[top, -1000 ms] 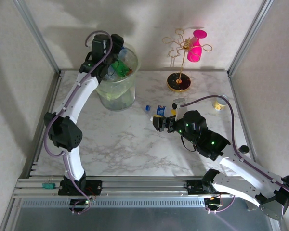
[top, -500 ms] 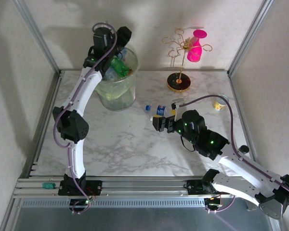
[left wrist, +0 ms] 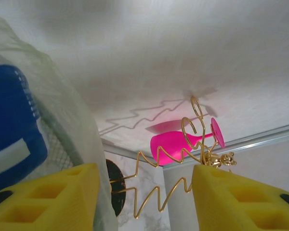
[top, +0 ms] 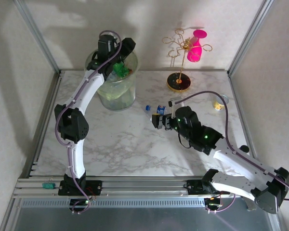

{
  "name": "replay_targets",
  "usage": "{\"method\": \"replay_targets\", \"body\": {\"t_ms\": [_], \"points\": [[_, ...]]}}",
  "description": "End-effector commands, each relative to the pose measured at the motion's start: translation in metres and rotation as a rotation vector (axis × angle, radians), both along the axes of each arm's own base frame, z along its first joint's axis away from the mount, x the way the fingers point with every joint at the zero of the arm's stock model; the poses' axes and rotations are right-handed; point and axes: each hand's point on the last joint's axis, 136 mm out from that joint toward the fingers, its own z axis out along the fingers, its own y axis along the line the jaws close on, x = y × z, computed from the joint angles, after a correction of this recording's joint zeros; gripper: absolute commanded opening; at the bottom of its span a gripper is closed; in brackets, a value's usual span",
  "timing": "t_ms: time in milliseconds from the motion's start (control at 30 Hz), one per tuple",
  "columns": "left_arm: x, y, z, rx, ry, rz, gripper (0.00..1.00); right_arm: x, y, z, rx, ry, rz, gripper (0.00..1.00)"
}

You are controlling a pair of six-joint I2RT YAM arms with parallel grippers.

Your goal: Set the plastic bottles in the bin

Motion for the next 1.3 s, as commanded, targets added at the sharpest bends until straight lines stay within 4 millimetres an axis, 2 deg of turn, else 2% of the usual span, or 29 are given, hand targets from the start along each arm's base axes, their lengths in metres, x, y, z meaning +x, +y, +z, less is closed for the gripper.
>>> {"method": "replay_targets", "body": {"t_ms": [0, 67, 167, 300, 400, 500, 567, 700, 833, 933, 1067, 1267], "points": [[-0.028, 0.004, 0.058, -0.023, -0.11, -0.042, 0.59, 0.012, -0.006, 0.007, -0.007, 0.023, -0.05, 0.97], [-0.039, 0.006, 0.081, -0.03, -0.157, -0.041, 0.64, 0.018, -0.005, -0.001, -0.027, 0.058, -0.053, 0.97], [-0.059, 0.008, 0.109, -0.046, -0.203, -0.044, 0.67, 0.033, -0.011, -0.023, -0.052, 0.123, -0.075, 0.97], [-0.091, 0.009, 0.126, -0.047, -0.231, -0.048, 0.71, 0.051, -0.017, -0.042, -0.034, 0.181, -0.087, 0.98], [-0.134, 0.013, 0.142, -0.016, -0.31, -0.046, 0.72, 0.067, -0.025, -0.058, -0.038, 0.206, -0.107, 0.99], [-0.183, 0.01, 0.137, 0.011, -0.377, -0.077, 0.75, 0.084, -0.037, -0.086, -0.036, 0.253, -0.141, 0.99], [-0.212, 0.006, 0.118, 0.027, -0.378, -0.102, 0.75, 0.093, -0.042, -0.1, -0.03, 0.272, -0.156, 0.99], [-0.254, -0.004, 0.071, 0.075, -0.319, -0.186, 0.76, 0.108, -0.045, -0.12, -0.026, 0.306, -0.172, 0.99], [-0.293, -0.008, 0.025, 0.149, -0.284, -0.283, 0.79, 0.115, -0.034, -0.142, 0.026, 0.371, -0.124, 0.99], [-0.311, -0.001, 0.007, 0.2, -0.285, -0.304, 0.8, 0.121, -0.027, -0.157, 0.034, 0.407, -0.101, 0.99], [-0.326, 0.01, 0.006, 0.212, -0.316, -0.295, 0.81, 0.119, -0.023, -0.168, 0.036, 0.446, -0.088, 0.99], [-0.331, 0.012, 0.008, 0.216, -0.33, -0.302, 0.82, 0.102, -0.024, -0.168, 0.062, 0.47, -0.077, 0.98]]}}
